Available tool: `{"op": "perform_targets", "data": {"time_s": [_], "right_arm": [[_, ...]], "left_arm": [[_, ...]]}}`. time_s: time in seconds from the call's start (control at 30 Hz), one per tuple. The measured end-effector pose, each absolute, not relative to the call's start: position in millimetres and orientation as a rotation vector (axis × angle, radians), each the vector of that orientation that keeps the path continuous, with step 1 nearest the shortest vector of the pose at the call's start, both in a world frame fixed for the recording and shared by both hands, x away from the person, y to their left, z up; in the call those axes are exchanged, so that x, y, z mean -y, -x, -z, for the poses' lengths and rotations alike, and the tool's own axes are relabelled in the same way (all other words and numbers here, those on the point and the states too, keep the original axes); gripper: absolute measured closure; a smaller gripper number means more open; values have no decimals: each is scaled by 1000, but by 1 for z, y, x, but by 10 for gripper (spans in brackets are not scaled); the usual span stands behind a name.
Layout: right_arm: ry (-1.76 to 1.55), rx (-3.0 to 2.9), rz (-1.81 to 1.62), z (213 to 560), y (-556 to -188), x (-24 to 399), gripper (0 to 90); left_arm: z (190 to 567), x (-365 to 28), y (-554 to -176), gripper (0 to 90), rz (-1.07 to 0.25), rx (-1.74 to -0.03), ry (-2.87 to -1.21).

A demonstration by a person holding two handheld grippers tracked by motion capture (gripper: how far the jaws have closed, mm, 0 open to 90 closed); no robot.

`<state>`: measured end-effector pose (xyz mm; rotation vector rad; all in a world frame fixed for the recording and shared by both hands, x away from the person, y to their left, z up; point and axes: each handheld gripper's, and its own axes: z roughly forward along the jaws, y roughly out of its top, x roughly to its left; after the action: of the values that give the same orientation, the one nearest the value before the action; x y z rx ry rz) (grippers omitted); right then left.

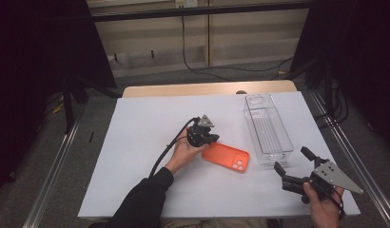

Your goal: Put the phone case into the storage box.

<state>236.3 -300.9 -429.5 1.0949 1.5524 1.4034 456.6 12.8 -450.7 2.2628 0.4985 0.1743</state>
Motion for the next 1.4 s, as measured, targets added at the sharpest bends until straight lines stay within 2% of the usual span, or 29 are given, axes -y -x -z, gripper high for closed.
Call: {"op": "perform_targets", "data": {"time_s": [0.77,1.4], "right_arm": [[-1096,-1550,-1401,430,-236,301,0],[-1099,-1547,-1397,430,-237,301,0]], "left_arm": [[447,-22,-441,900,-166,-449,-2307],[446,-31,-429,900,-107,-430,-2307]]}}
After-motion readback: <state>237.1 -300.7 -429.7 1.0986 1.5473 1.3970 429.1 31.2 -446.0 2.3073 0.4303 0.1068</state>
